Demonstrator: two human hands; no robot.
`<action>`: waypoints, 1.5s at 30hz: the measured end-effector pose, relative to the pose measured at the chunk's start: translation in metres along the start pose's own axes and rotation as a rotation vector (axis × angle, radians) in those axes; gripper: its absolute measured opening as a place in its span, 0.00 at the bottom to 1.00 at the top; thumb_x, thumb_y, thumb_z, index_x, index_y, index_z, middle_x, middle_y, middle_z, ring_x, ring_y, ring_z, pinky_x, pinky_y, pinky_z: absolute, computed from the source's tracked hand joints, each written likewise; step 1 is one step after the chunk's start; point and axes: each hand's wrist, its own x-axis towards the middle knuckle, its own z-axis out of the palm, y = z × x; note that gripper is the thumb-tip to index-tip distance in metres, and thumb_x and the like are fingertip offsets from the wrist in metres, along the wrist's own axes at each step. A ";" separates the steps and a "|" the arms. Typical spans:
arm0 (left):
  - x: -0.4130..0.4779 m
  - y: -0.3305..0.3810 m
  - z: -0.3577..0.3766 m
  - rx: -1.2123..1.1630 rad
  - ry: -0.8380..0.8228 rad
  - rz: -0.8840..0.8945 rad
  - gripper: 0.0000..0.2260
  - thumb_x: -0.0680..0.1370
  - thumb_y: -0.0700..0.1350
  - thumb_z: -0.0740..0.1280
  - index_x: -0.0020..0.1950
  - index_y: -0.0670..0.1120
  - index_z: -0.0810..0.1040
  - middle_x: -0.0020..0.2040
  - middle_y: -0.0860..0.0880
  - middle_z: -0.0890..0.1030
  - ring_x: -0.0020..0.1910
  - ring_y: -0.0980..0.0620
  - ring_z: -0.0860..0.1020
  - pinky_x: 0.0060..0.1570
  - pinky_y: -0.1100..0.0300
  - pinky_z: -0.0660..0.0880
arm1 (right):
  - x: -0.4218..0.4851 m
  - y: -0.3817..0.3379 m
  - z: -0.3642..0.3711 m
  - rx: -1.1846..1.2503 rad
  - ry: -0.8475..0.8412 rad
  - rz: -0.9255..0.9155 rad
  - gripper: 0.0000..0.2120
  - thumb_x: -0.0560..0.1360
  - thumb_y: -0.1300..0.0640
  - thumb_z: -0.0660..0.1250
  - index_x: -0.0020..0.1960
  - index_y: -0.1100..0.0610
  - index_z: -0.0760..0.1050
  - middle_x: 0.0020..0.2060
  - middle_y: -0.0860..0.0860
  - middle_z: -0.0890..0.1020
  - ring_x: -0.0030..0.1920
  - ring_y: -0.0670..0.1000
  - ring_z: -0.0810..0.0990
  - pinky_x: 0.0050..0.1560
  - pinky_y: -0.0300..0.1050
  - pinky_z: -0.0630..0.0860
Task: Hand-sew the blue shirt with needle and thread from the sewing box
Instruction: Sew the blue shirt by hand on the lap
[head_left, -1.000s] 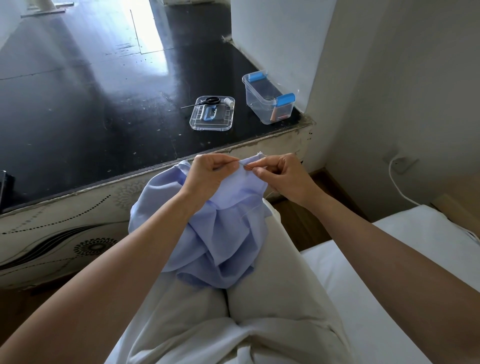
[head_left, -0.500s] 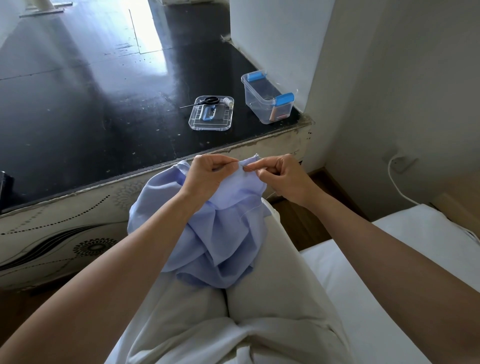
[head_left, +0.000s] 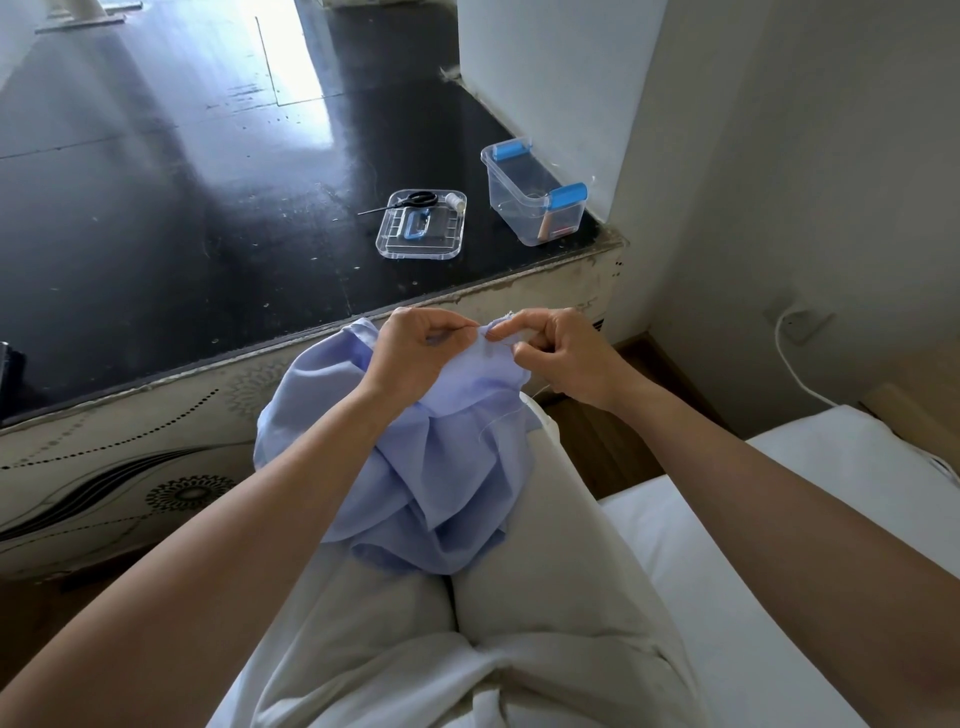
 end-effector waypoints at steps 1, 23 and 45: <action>0.000 -0.001 0.000 0.034 0.004 0.024 0.06 0.77 0.39 0.70 0.52 0.42 0.84 0.49 0.43 0.84 0.48 0.47 0.82 0.51 0.58 0.80 | 0.001 -0.001 0.000 -0.009 -0.012 0.009 0.17 0.78 0.64 0.64 0.66 0.56 0.73 0.28 0.57 0.76 0.26 0.45 0.70 0.32 0.36 0.73; 0.004 -0.004 -0.002 0.241 -0.002 0.061 0.09 0.78 0.43 0.69 0.55 0.42 0.84 0.50 0.43 0.84 0.49 0.48 0.82 0.50 0.61 0.79 | 0.002 -0.008 -0.001 0.012 -0.084 0.080 0.06 0.79 0.64 0.62 0.55 0.62 0.76 0.33 0.48 0.77 0.28 0.39 0.76 0.30 0.28 0.70; -0.009 0.008 -0.005 -0.313 -0.246 -0.254 0.08 0.79 0.42 0.67 0.54 0.41 0.82 0.46 0.44 0.83 0.44 0.50 0.79 0.44 0.59 0.76 | -0.006 -0.002 -0.003 0.389 -0.167 0.175 0.08 0.82 0.58 0.59 0.54 0.55 0.77 0.47 0.55 0.80 0.47 0.51 0.79 0.47 0.41 0.79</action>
